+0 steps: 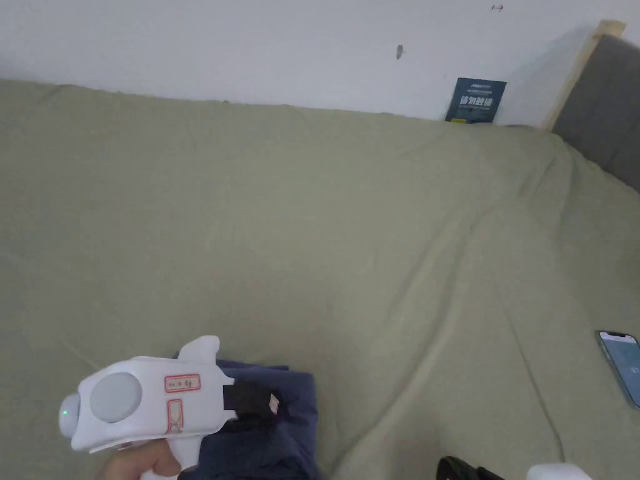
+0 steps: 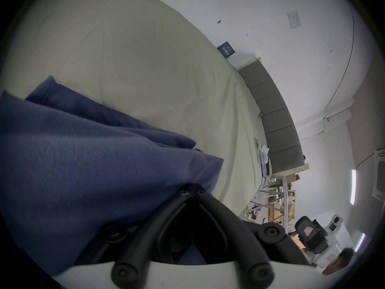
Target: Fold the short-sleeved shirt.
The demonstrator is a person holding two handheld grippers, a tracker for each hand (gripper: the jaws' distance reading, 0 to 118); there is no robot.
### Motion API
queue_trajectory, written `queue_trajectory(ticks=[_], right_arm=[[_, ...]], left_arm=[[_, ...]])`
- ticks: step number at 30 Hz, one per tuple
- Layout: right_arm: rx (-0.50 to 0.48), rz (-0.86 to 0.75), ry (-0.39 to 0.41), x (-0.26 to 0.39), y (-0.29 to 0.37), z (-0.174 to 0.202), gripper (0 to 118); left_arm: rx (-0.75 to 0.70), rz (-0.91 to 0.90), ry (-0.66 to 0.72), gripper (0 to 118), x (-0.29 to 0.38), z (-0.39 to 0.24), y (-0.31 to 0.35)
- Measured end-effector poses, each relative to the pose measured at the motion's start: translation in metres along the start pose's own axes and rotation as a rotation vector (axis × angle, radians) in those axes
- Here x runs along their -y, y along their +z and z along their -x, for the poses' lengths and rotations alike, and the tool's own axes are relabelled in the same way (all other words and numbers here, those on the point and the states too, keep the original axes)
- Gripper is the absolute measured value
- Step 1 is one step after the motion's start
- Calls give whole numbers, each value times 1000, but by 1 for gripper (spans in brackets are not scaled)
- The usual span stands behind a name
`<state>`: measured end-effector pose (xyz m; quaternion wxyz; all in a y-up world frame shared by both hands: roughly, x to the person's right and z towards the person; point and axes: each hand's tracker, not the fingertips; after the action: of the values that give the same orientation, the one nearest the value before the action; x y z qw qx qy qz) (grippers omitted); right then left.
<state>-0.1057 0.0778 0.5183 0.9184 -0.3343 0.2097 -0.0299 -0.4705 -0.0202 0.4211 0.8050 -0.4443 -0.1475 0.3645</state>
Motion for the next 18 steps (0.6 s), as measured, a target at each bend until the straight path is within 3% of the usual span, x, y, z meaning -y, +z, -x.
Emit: queue_trajectory(ticks=[3, 6, 9, 13, 16, 18], right_arm=[[-87, 27, 16, -16, -27, 17, 0], [-279, 66, -29, -40, -72, 37, 0], [-537, 190, -190, -58, -135, 47, 0], [-759, 366, -368, -45, -212, 40, 0], [-806, 480, -484, -14, -245, 17, 0], [-767, 517, -526, 14, -257, -9, 0]], left_arm=[[-8, -28, -94, 0, -5, -7, 42], [-60, -56, -95, 0, -5, -9, 84], [-82, -101, -76, 0, -9, 14, 116], [-156, -126, -16, 0, -10, 40, 129], [-160, -126, 36, 0, -12, 68, 132], [-172, -125, 87, 0, -10, 86, 134]])
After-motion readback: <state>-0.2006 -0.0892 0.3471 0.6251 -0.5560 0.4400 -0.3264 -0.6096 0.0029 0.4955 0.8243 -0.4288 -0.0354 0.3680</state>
